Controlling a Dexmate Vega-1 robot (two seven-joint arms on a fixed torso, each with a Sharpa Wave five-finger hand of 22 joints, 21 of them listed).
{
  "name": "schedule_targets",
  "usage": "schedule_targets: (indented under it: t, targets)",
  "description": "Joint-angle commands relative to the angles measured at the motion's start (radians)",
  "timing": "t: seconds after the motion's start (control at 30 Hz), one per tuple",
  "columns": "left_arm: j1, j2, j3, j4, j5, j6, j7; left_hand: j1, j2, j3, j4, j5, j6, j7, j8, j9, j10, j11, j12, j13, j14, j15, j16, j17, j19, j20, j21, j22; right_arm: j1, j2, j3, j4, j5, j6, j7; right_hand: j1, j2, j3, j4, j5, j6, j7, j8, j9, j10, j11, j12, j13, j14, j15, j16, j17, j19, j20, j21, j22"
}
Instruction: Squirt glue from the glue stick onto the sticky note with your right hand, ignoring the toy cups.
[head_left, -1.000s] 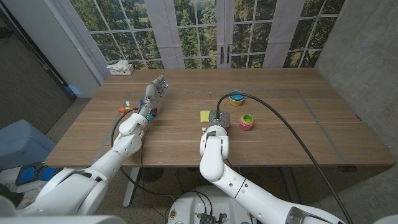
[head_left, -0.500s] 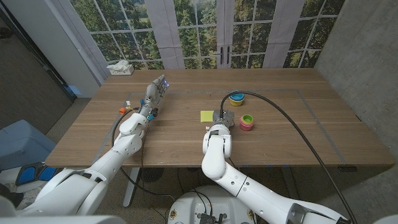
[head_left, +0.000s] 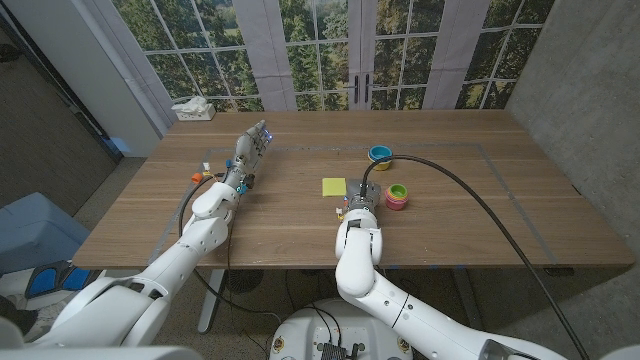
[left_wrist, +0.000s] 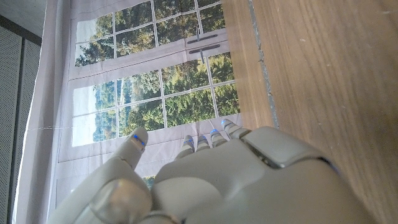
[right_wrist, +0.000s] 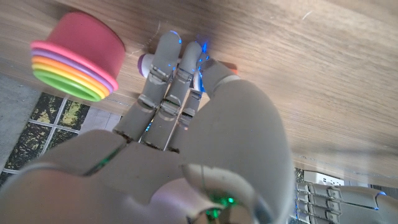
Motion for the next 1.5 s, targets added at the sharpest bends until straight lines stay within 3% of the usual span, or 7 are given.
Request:
schedule_targets:
  t: [0.03,0.47,0.77,1.1,1.27,1.5]
  targets:
    - [0.033,0.017,0.003,-0.064,0.007,0.011,0.03,0.01,0.059,0.0,-0.007,-0.003,-0.003,0.003,0.001,0.005,-0.019,-0.007,0.007,0.005,-0.056,-0.009,-0.001,0.001,-0.008,-0.069,-0.002,0.003,-0.063,-0.07,0.026,-0.117,0.237,0.045,-0.386,0.015,0.019,-0.005,0.001,0.003,0.142,0.133,0.0,0.005,0.097,0.085,0.008,0.006,0.019,-0.043,-0.004,-0.003,0.008,-0.089,0.003,0.003]
    - [0.054,0.03,0.008,-0.113,0.019,0.018,0.062,0.011,0.053,-0.004,-0.016,-0.005,-0.006,0.003,0.0,0.005,-0.021,-0.009,0.006,0.005,-0.058,-0.009,-0.002,0.001,-0.01,-0.07,-0.002,0.003,-0.113,-0.131,0.057,-0.19,0.464,0.137,-0.723,0.012,0.023,-0.004,0.004,0.008,0.129,0.131,-0.008,0.014,0.084,0.081,0.006,0.017,0.025,-0.043,-0.017,-0.021,0.005,-0.089,-0.004,0.002]
    - [0.045,0.023,0.013,-0.104,0.022,0.012,0.06,0.011,0.052,-0.007,-0.022,-0.006,-0.007,0.003,0.001,0.005,-0.021,-0.008,0.006,0.005,-0.059,-0.009,-0.001,0.001,-0.011,-0.071,-0.003,0.003,-0.135,-0.163,0.079,-0.217,0.574,0.205,-0.889,0.01,0.024,-0.006,0.005,0.01,0.132,0.131,-0.008,0.018,0.088,0.08,0.007,0.019,0.032,-0.043,-0.02,-0.028,0.003,-0.088,-0.008,0.002]
    - [0.04,0.033,0.019,-0.106,0.029,0.025,0.06,0.018,0.056,-0.006,-0.037,-0.007,0.01,0.0,0.007,0.005,-0.001,-0.007,0.013,0.005,-0.04,-0.01,0.005,0.001,0.009,-0.066,0.004,0.002,-0.139,-0.19,0.093,-0.23,0.665,0.232,-0.967,0.008,0.022,-0.009,0.004,0.012,0.136,0.127,-0.01,0.018,0.084,0.075,0.004,0.02,0.034,-0.043,-0.025,-0.035,0.002,-0.089,-0.011,0.002]
    - [0.031,0.048,0.031,-0.108,0.064,0.025,0.075,0.03,0.067,-0.001,-0.056,-0.007,0.069,-0.021,0.018,0.005,0.045,-0.03,0.024,0.004,0.007,-0.016,0.012,0.002,0.028,-0.056,0.006,0.002,-0.138,-0.199,0.105,-0.224,0.709,0.259,-1.007,0.008,0.023,-0.01,0.004,0.013,0.137,0.127,-0.012,0.018,0.082,0.075,0.002,0.02,0.035,-0.042,-0.026,-0.038,0.002,-0.089,-0.013,0.002]
    - [0.023,0.062,0.05,-0.11,0.14,-0.007,0.129,0.038,0.07,0.003,-0.07,-0.008,0.112,-0.043,0.021,0.006,0.081,-0.035,0.03,0.004,0.053,-0.02,0.016,0.002,0.053,-0.049,0.011,0.002,-0.136,-0.209,0.115,-0.215,0.756,0.296,-1.056,0.007,0.023,-0.011,0.004,0.013,0.137,0.127,-0.014,0.019,0.083,0.075,0.001,0.02,0.035,-0.041,-0.028,-0.039,0.002,-0.089,-0.015,0.002]
